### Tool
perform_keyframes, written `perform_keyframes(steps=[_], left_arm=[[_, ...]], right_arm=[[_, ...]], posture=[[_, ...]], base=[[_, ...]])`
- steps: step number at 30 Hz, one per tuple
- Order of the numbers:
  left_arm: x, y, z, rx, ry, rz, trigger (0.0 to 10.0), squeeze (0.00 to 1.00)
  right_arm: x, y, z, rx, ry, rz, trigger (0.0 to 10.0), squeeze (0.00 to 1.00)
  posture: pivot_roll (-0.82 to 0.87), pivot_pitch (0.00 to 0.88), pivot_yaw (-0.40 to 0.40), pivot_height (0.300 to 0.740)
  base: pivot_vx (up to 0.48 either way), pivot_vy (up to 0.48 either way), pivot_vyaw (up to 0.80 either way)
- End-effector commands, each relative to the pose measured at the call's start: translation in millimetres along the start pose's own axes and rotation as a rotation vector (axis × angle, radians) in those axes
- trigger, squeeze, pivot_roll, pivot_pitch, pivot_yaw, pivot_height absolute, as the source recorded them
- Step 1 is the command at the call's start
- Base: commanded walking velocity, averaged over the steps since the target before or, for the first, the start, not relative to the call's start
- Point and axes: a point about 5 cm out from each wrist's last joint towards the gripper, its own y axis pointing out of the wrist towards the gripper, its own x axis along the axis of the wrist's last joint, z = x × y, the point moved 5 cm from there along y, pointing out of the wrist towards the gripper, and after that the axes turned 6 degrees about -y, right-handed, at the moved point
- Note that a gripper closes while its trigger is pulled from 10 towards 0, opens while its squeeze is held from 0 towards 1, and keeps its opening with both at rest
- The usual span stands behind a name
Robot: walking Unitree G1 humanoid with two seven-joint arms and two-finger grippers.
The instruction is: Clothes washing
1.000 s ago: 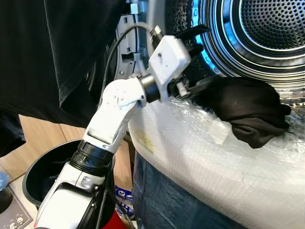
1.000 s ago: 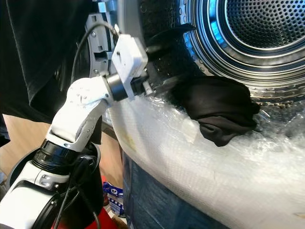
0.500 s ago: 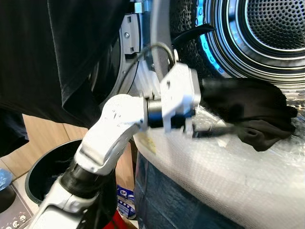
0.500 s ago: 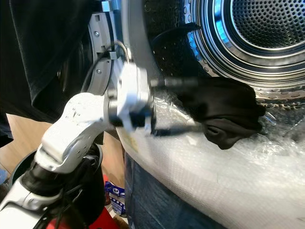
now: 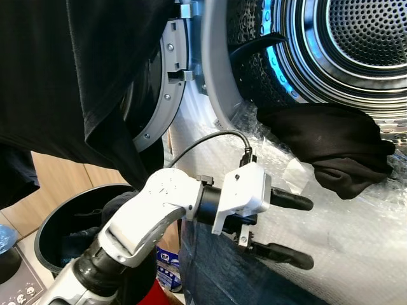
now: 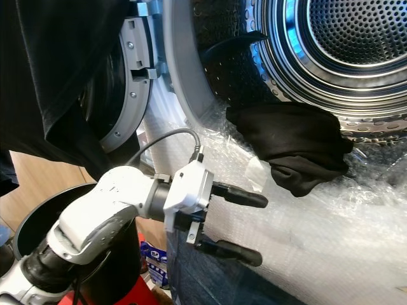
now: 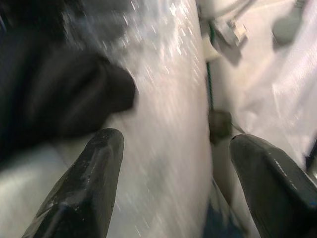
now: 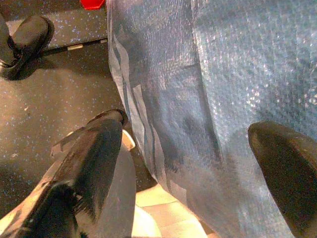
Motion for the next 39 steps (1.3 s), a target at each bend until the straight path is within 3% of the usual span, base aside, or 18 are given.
perform_keyframes(steps=[1, 6, 11, 15, 20, 24, 29, 35, 39], left_arm=[[8, -0.8, 8.8, 0.026, 0.044, -0.017, 10.0, 0.00], [32, 3.5, 32.0, 0.094, 0.104, -0.127, 10.0, 0.00], [45, 4.5, 41.2, 0.121, 0.138, -0.169, 10.0, 0.00], [45, 3.4, 49.2, 0.154, 0.157, -0.155, 10.0, 0.00], [28, -3.0, 66.3, 0.224, 0.127, -0.063, 10.0, 0.00], [24, -8.8, 87.6, 0.332, 0.172, -0.015, 10.0, 0.00], [37, -15.9, 122.3, 0.514, 0.167, -0.077, 10.0, 0.00], [46, -26.3, 156.9, 0.709, 0.098, -0.143, 10.0, 0.00], [43, -32.1, 169.4, 0.783, 0.064, -0.150, 10.0, 0.00]], right_arm=[[2, 0.1, -0.5, -0.003, -0.001, -0.005, 10.0, 0.00], [2, 0.1, -0.3, -0.005, 0.002, -0.004, 10.0, 0.00], [2, 0.1, -0.2, -0.005, 0.002, -0.003, 10.0, 0.00], [2, 0.1, 0.1, -0.003, 0.001, -0.003, 10.0, 0.00], [2, 0.1, 0.2, -0.002, 0.004, -0.003, 10.0, 0.00], [2, 0.1, -0.2, -0.003, 0.003, -0.002, 10.0, 0.00], [2, 0.1, -0.7, -0.005, 0.003, -0.003, 10.0, 0.00], [2, 0.2, -1.2, -0.007, 0.004, -0.005, 10.0, 0.00], [2, 0.2, -1.4, -0.008, 0.007, -0.004, 10.0, 0.00]], posture=[[0.17, 0.000, -0.004, 0.740], [0.15, 0.000, -0.002, 0.740], [0.15, 0.000, -0.002, 0.740], [0.15, 0.000, -0.002, 0.740], [0.16, 0.000, -0.004, 0.740], [0.16, 0.000, -0.003, 0.740], [0.16, 0.000, -0.004, 0.740], [0.15, 0.000, -0.004, 0.740], [0.15, 0.000, -0.002, 0.740]], base=[[0.000, 0.000, 0.00], [0.000, 0.000, 0.00], [0.000, 0.000, 0.00], [0.000, 0.000, 0.00], [0.000, 0.000, 0.00], [0.000, 0.000, 0.00], [0.000, 0.000, 0.00], [0.000, 0.000, 0.00], [0.000, 0.000, 0.00]])
